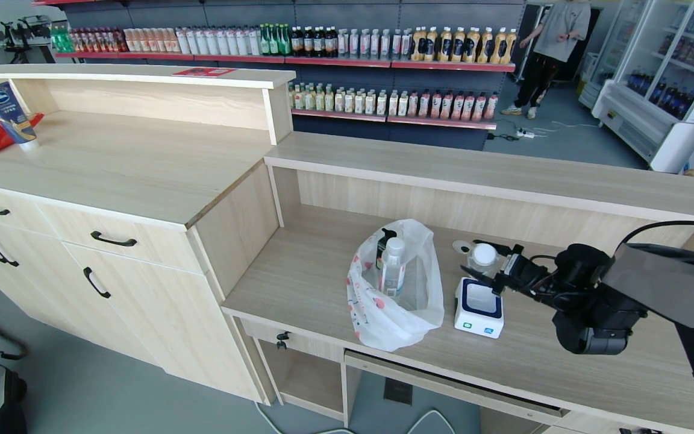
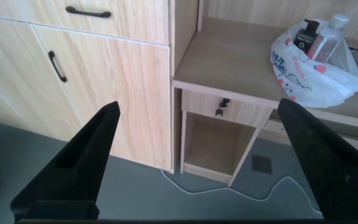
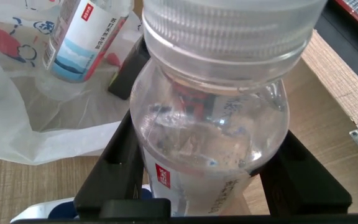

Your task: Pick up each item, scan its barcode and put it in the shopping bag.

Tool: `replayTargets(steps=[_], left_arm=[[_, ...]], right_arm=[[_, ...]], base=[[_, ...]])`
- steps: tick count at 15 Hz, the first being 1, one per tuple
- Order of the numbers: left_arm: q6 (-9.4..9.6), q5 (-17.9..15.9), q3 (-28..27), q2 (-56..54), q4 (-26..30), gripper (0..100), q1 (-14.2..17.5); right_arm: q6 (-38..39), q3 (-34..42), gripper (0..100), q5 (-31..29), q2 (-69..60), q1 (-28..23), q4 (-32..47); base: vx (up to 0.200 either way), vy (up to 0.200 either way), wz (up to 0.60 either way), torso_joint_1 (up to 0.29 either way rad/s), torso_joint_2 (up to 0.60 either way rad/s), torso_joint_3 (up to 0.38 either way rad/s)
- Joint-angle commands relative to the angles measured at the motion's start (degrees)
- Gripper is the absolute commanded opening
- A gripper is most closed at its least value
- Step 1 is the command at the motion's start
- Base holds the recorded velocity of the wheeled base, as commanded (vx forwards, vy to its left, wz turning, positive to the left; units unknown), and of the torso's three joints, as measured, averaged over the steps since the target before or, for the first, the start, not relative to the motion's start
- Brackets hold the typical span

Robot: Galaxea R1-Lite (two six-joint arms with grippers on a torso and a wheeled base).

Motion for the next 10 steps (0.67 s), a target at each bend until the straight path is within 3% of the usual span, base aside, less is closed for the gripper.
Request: replayTargets(steps=[1, 2, 4, 6, 8, 10], left_arm=[[-0.02, 0.0, 0.0, 0.1, 0.0, 100, 0.0], [-0.02, 0.0, 0.0, 0.1, 0.0, 100, 0.0], [-0.02, 0.0, 0.0, 0.1, 0.0, 100, 0.0], [-0.02, -0.1, 0.0, 0.1, 0.0, 100, 0.0], [-0.02, 0.0, 0.0, 0.1, 0.0, 100, 0.0], [-0.02, 0.0, 0.0, 0.1, 0.0, 100, 0.0]], right_arm=[[3.7, 3.5, 0, -2.1, -6.7, -0.5, -0.1], [6.8, 6.1, 0, -6.0, -10.3, -0.9, -0.1], [17.6, 13.1, 0, -22.2, -21.1, -0.2, 5.5], [26.1, 14.9, 0, -42.1, -30.5, 3.2, 19.7], [28.6, 18.4, 0, -51.2, -36.3, 4.9, 31.2], [29.9, 23.5, 0, -52.6, -40.2, 6.1, 35.5]], base=[[0.0, 0.0, 0.0, 0.0, 0.0, 0.0], [0.0, 0.0, 0.0, 0.0, 0.0, 0.0], [0.0, 0.0, 0.0, 0.0, 0.0, 0.0], [0.0, 0.0, 0.0, 0.0, 0.0, 0.0], [0.0, 0.0, 0.0, 0.0, 0.0, 0.0], [0.0, 0.0, 0.0, 0.0, 0.0, 0.0]])
